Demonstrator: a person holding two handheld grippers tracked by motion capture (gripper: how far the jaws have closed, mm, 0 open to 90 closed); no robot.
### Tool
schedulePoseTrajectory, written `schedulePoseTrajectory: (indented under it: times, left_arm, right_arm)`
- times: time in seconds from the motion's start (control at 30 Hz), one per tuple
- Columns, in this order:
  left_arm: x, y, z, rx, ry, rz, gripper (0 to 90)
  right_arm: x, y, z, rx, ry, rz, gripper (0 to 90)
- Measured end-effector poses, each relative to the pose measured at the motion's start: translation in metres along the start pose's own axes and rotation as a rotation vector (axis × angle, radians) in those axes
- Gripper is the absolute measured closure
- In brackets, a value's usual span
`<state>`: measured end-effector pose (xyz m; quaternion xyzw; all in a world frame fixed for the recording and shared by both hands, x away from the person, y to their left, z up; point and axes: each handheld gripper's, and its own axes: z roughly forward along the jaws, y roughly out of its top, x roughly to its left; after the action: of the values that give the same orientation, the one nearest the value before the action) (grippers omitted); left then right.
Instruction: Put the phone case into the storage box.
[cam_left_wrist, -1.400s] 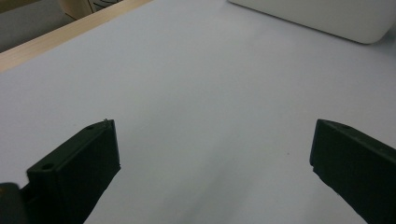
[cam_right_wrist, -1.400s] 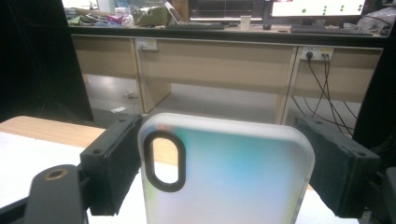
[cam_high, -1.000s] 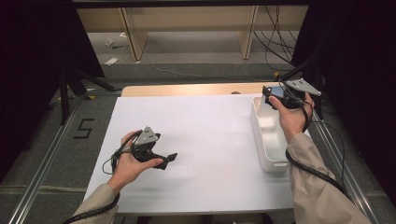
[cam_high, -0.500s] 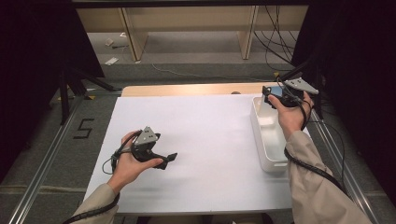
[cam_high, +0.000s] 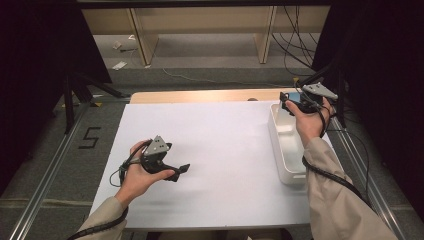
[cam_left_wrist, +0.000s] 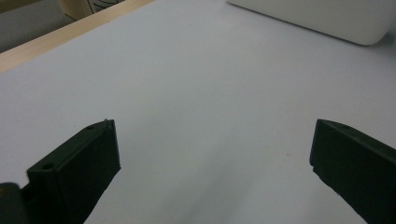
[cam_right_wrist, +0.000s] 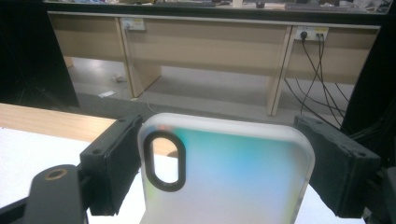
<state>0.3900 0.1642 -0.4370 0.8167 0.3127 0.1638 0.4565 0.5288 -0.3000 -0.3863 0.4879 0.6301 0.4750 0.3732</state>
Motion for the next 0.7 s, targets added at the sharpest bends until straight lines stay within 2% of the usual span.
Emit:
schedulePoseTrajectory:
  times: [0.7]
  left_arm:
    - [0.0,0.0,0.0,0.0,-0.001,0.0,0.9]
  right_arm:
    - [0.0,-0.006,0.011,0.031,-0.009,0.0,19.1]
